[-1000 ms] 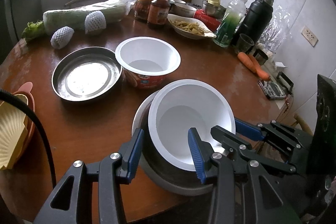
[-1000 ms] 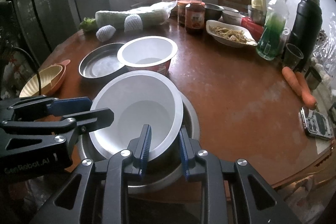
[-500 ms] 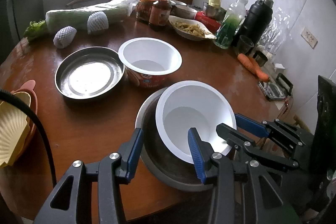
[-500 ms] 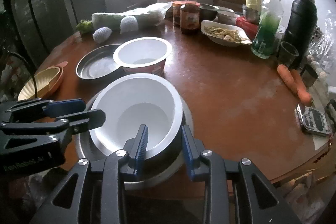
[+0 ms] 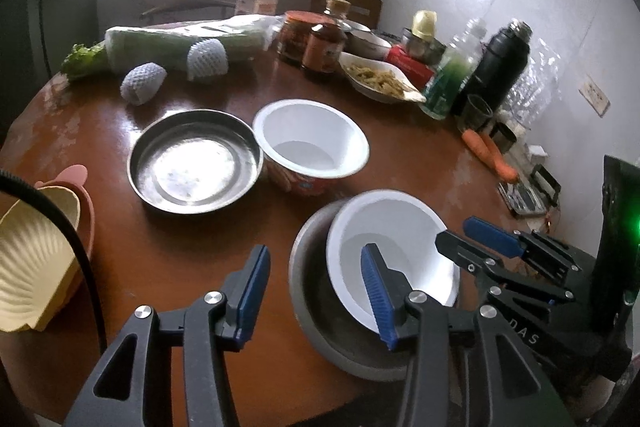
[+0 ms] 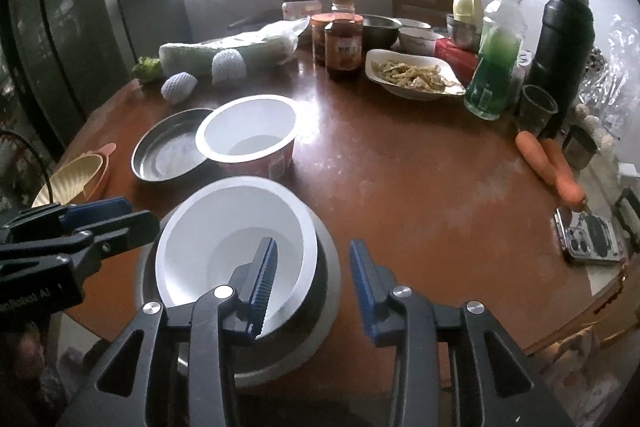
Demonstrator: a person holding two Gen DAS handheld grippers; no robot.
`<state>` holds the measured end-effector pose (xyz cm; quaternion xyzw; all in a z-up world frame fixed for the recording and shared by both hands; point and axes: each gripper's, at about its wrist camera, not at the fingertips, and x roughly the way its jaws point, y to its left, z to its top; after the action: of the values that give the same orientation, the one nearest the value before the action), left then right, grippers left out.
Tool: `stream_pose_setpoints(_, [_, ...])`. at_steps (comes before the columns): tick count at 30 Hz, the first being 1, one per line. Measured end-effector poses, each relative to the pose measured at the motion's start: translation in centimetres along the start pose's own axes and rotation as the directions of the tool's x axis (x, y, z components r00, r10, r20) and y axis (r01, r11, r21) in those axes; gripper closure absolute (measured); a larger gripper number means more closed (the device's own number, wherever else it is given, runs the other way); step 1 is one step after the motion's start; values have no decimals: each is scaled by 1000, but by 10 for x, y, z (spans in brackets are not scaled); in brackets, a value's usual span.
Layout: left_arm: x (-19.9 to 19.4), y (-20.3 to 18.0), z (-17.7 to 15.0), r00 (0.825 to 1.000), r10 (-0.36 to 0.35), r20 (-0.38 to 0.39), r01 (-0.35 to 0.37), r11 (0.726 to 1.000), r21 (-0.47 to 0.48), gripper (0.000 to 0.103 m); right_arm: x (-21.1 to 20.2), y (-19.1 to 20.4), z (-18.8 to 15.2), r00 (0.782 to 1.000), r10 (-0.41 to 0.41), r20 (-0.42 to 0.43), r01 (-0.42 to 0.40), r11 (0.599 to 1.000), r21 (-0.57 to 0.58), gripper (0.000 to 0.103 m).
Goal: Organize plates and bowls
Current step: 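Lower the white bowl into the steel bowl and open the right gripper, then move the right gripper to the labelled white bowl and grasp its rim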
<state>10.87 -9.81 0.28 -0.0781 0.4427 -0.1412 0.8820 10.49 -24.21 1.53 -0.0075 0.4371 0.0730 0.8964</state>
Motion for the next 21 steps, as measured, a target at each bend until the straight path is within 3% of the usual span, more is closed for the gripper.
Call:
stream_pose_setpoints(12, [7, 20, 26, 999, 26, 24, -24, 998, -66, 55, 6, -15, 28, 999, -25, 22, 25, 999, 20, 64])
stream_pose_setpoints(21, [24, 22, 34, 1000, 20, -5, -20, 998, -62, 55, 31, -14, 29, 999, -8, -38, 8, 1000, 11, 64])
